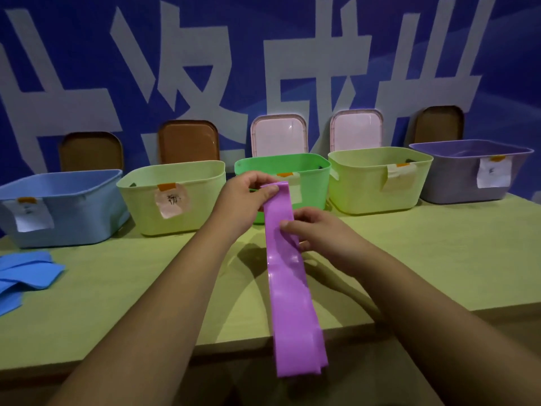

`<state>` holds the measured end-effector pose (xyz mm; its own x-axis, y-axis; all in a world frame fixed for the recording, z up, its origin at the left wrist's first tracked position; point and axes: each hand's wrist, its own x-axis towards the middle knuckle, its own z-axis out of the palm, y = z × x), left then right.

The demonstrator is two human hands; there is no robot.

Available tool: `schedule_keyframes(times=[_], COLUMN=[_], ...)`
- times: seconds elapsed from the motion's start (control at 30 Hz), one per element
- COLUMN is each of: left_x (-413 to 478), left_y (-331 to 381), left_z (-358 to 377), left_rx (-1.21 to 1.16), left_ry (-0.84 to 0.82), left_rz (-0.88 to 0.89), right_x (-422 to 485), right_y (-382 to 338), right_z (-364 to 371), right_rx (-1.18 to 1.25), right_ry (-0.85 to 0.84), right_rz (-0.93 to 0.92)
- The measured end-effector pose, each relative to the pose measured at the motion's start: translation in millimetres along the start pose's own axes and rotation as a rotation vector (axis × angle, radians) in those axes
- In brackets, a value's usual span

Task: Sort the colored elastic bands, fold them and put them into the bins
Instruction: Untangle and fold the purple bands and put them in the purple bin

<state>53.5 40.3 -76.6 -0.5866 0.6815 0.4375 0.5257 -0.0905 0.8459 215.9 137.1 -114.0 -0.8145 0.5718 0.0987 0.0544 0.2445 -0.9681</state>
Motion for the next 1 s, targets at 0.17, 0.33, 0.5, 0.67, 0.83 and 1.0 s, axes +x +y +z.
schedule_keyframes(times=[0.17, 0.33, 0.5, 0.67, 0.83, 1.0], left_x=[0, 2, -3, -9, -13, -17], left_y=[-25, -31, -35, -37, -38, -41], left_z=[5, 0, 4, 5, 6, 4], left_rx=[0.058, 0.049, 0.008, -0.023, -0.055, -0.115], left_ry=[-0.025, -0.066, -0.109, -0.105, -0.071, -0.090], left_rz=[-0.032, -0.055, -0.124, -0.161, -0.196, -0.263], right_x=[47, 59, 64, 61, 54, 52], right_y=[0, 12, 27, 33, 32, 34], right_z=[-9, -6, -4, -8, -8, -8], right_rx=[0.037, 0.147, 0.183, 0.150, 0.132, 0.032], right_ry=[-0.003, -0.024, -0.020, 0.001, -0.063, 0.021], right_rz=[-0.048, -0.046, -0.011, -0.033, -0.060, -0.115])
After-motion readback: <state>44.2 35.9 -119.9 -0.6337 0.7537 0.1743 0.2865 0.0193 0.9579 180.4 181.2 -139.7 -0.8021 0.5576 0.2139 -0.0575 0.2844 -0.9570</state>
